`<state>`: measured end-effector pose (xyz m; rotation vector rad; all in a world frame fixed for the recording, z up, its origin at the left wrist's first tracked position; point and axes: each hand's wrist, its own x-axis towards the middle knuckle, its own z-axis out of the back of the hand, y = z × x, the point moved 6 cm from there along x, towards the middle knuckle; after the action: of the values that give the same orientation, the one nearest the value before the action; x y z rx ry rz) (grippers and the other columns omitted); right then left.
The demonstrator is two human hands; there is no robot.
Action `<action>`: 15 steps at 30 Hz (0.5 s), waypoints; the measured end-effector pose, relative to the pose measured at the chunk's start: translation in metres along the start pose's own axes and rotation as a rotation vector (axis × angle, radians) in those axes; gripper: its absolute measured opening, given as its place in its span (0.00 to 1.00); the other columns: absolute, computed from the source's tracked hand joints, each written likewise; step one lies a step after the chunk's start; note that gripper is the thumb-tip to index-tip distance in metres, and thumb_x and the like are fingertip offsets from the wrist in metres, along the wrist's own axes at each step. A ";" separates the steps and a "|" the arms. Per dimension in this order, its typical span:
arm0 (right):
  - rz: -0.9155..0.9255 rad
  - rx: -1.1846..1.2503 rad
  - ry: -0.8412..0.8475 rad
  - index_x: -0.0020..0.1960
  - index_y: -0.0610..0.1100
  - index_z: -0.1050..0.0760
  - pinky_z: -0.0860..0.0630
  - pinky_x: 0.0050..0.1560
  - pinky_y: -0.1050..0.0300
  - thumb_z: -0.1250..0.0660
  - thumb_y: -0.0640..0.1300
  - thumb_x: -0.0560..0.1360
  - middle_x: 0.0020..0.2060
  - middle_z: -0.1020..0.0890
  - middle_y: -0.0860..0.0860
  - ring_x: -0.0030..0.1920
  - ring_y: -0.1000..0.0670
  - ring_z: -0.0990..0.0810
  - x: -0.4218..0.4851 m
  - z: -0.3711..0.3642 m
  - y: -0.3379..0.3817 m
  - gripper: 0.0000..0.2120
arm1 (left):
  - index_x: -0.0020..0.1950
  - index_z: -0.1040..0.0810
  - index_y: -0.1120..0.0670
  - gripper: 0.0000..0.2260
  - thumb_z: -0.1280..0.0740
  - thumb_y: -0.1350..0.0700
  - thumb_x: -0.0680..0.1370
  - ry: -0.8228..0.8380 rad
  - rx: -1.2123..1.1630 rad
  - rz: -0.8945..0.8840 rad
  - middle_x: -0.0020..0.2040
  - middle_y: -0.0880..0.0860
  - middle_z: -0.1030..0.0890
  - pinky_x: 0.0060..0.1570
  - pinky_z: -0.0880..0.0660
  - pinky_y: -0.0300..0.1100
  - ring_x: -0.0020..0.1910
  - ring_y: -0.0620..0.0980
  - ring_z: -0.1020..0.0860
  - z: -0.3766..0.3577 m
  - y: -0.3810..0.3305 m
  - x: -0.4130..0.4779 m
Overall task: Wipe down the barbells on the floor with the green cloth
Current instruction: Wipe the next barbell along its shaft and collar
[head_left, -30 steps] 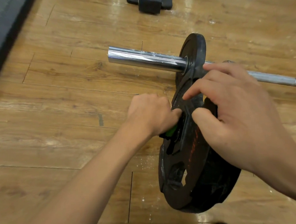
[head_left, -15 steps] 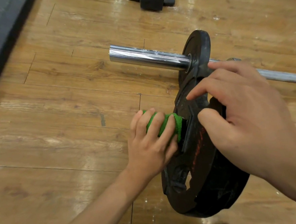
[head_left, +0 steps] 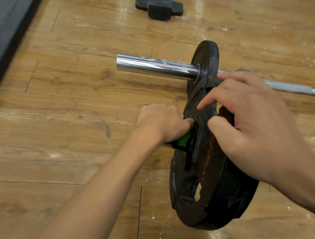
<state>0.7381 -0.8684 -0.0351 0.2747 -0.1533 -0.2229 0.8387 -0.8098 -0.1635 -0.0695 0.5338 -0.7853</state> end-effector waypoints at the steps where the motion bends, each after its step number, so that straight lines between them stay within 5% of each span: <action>1: -0.002 0.003 -0.001 0.50 0.49 0.18 0.32 0.66 0.45 0.47 0.53 0.70 0.43 0.22 0.59 0.72 0.48 0.29 0.000 0.000 0.000 0.21 | 0.37 0.27 0.52 0.24 0.50 0.38 0.81 -0.075 0.005 0.006 0.34 0.49 0.27 0.40 0.31 0.46 0.38 0.53 0.25 0.001 0.000 -0.004; 3: -0.004 0.011 -0.002 0.49 0.49 0.18 0.32 0.66 0.45 0.47 0.54 0.70 0.43 0.23 0.60 0.71 0.48 0.29 0.000 0.000 0.000 0.21 | 0.34 0.28 0.52 0.23 0.51 0.39 0.78 -0.397 0.011 -0.022 0.32 0.47 0.28 0.32 0.38 0.42 0.32 0.50 0.29 0.001 -0.002 -0.024; 5: -0.006 0.011 -0.005 0.49 0.49 0.17 0.33 0.66 0.46 0.47 0.54 0.70 0.43 0.22 0.59 0.72 0.48 0.29 0.000 0.000 0.000 0.22 | 0.38 0.24 0.52 0.17 0.43 0.44 0.80 -0.711 -0.049 -0.111 0.38 0.48 0.25 0.36 0.38 0.43 0.37 0.50 0.29 -0.014 -0.003 -0.053; 7: -0.011 0.015 -0.008 0.49 0.49 0.17 0.33 0.65 0.48 0.47 0.54 0.70 0.43 0.21 0.59 0.72 0.48 0.29 0.001 0.000 0.000 0.22 | 0.51 0.18 0.56 0.11 0.35 0.50 0.81 -0.936 -0.101 -0.219 0.52 0.55 0.21 0.55 0.29 0.50 0.52 0.57 0.24 -0.044 0.000 -0.074; 8: -0.015 0.018 -0.009 0.49 0.50 0.18 0.34 0.64 0.48 0.47 0.54 0.70 0.43 0.22 0.60 0.72 0.49 0.29 0.001 0.000 0.000 0.21 | 0.58 0.17 0.58 0.12 0.34 0.52 0.81 -0.980 -0.098 -0.234 0.58 0.57 0.22 0.68 0.32 0.54 0.60 0.59 0.25 -0.058 0.003 -0.080; 10: -0.018 0.021 -0.009 0.49 0.50 0.18 0.35 0.63 0.50 0.47 0.54 0.70 0.42 0.23 0.60 0.72 0.49 0.29 0.000 0.000 0.000 0.21 | 0.62 0.18 0.58 0.12 0.34 0.53 0.83 -1.011 -0.080 -0.261 0.62 0.57 0.24 0.75 0.38 0.56 0.65 0.60 0.28 -0.069 0.004 -0.085; 13: -0.015 0.011 -0.016 0.49 0.50 0.18 0.35 0.63 0.50 0.48 0.54 0.70 0.42 0.23 0.60 0.72 0.49 0.29 0.001 0.000 0.001 0.21 | 0.50 0.19 0.55 0.10 0.34 0.50 0.83 -0.926 -0.020 -0.220 0.49 0.55 0.20 0.51 0.30 0.51 0.48 0.56 0.26 -0.040 -0.001 -0.073; 15: -0.021 0.007 -0.011 0.49 0.50 0.18 0.35 0.62 0.51 0.48 0.54 0.69 0.43 0.23 0.60 0.72 0.49 0.30 0.002 0.000 0.000 0.22 | 0.40 0.23 0.52 0.16 0.38 0.44 0.83 -0.676 -0.005 -0.105 0.38 0.49 0.23 0.36 0.39 0.43 0.35 0.49 0.31 -0.011 0.001 -0.050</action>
<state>0.7395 -0.8686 -0.0347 0.2826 -0.1621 -0.2445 0.8051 -0.7731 -0.1522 -0.3556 -0.1101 -0.8065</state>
